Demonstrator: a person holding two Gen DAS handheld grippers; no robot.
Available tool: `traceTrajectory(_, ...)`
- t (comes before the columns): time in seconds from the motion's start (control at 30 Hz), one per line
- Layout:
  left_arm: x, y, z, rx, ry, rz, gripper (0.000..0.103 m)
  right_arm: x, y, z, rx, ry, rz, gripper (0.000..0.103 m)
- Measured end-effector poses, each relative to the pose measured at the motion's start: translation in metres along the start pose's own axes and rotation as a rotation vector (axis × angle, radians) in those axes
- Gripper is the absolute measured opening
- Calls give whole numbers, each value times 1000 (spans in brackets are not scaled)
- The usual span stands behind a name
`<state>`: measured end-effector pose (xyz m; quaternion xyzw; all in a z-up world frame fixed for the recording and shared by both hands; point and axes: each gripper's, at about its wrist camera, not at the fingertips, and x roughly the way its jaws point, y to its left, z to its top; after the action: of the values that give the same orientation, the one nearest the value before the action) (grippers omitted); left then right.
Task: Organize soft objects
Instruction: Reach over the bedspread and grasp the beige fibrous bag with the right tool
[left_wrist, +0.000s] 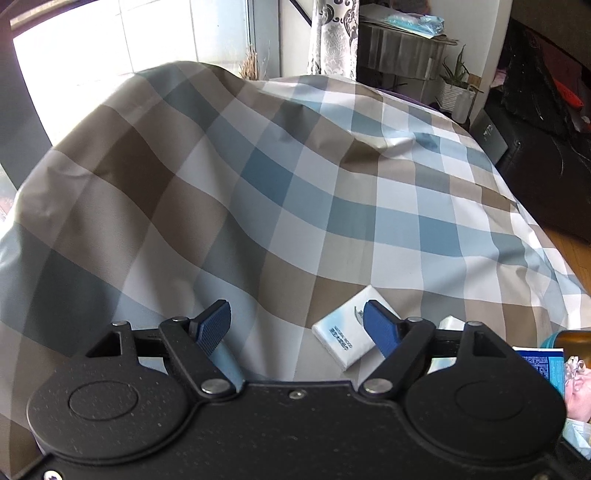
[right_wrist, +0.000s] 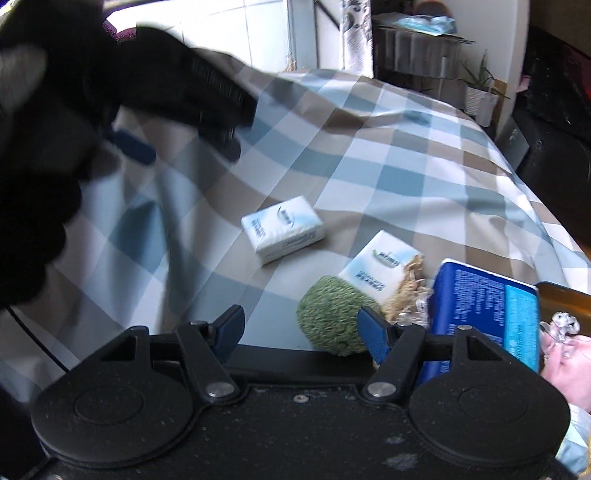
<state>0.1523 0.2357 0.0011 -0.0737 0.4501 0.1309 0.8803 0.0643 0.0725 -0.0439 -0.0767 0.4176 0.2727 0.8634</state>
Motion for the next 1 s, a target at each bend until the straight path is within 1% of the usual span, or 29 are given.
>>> traceTrajectory(0.1, -1, 3, 2, 0, -7, 9, 76, 16, 8, 2, -31, 28, -6, 69)
traceTrajectory(0.17, -1, 5, 2, -4, -9, 9, 76, 22, 17, 3, -69, 1, -47, 69)
traceTrajectory(0.2, -2, 6, 3, -9, -10, 9, 76, 24, 21, 4, -93, -10, -50, 69)
traceTrajectory(0.23, -2, 7, 3, -13, -10, 8, 76, 25, 24, 6, -108, -12, -34, 70)
traceTrajectory(0.27, -2, 8, 4, -16, -11, 6, 76, 25, 27, 8, -119, -12, 21, 69)
traceTrajectory(0.3, -3, 9, 4, -19, -13, 4, 76, 23, 29, 9, -126, -17, 94, 61)
traceTrajectory(0.33, -3, 10, 4, -22, -14, 3, 76, 21, 31, 11, -129, -23, 150, 60)
traceTrajectory(0.37, -4, 11, 5, -25, -16, 4, 76, 18, 34, 11, -133, -33, 161, 59)
traceTrajectory(0.47, -4, 15, 6, -35, -19, 3, 76, 11, 40, 9, -178, -79, 86, 61)
traceTrajectory(0.53, -4, 16, 7, -43, -16, 2, 76, 9, 35, 9, -183, -80, 52, 61)
traceTrajectory(0.63, -1, 16, 6, -42, -5, 2, 76, 9, 21, 9, -152, -64, 12, 61)
traceTrajectory(0.9, 4, 10, 2, -21, 19, -2, 76, -1, -16, 5, -7, -75, -187, 61)
traceTrajectory(1.0, 4, 7, 1, -5, 24, -6, 76, 4, -24, 2, 13, -51, -251, 60)
